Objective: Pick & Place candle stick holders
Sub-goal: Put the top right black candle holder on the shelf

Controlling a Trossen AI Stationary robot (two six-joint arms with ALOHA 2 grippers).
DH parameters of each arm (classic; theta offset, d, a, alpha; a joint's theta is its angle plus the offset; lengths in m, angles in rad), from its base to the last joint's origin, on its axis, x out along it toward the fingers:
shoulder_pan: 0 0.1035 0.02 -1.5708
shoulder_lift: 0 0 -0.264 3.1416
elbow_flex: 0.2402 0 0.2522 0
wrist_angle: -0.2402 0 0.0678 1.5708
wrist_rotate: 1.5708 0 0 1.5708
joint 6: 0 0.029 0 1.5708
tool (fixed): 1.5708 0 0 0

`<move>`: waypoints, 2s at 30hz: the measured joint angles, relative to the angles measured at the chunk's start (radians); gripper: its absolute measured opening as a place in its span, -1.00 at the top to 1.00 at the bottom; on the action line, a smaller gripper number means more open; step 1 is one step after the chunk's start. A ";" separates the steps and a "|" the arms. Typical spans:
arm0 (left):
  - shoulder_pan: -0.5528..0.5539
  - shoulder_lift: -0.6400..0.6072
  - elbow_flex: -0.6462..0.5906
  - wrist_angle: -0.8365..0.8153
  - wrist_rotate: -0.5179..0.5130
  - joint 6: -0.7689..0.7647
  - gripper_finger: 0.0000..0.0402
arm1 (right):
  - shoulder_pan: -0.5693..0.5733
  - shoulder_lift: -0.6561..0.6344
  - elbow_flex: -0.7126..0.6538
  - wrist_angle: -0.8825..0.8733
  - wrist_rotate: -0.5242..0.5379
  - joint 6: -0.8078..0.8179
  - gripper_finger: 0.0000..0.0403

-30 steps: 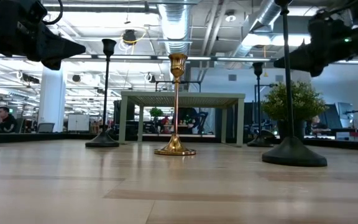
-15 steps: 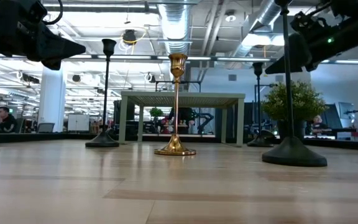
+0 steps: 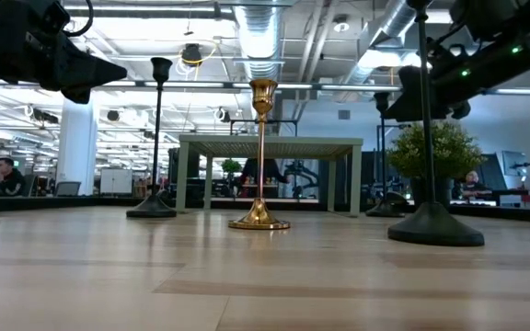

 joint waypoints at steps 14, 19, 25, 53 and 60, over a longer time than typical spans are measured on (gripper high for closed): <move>0.000 0.000 0.000 0.000 0.000 0.000 0.96 | -0.124 0.158 0.000 0.171 -0.006 0.000 -0.11; 0.000 0.000 0.000 0.000 0.000 0.000 0.96 | -0.149 0.208 0.000 0.239 -0.006 0.001 -0.04; 0.000 0.000 0.000 0.000 0.000 0.000 0.96 | -0.170 0.257 0.000 0.304 -0.005 0.000 0.13; 0.000 0.000 0.000 -0.001 0.000 0.003 0.96 | -0.187 0.253 0.030 0.331 -0.086 -0.092 0.97; 0.000 0.000 0.000 -0.001 0.000 0.002 0.96 | -0.179 0.172 0.187 0.135 -0.135 -0.193 0.99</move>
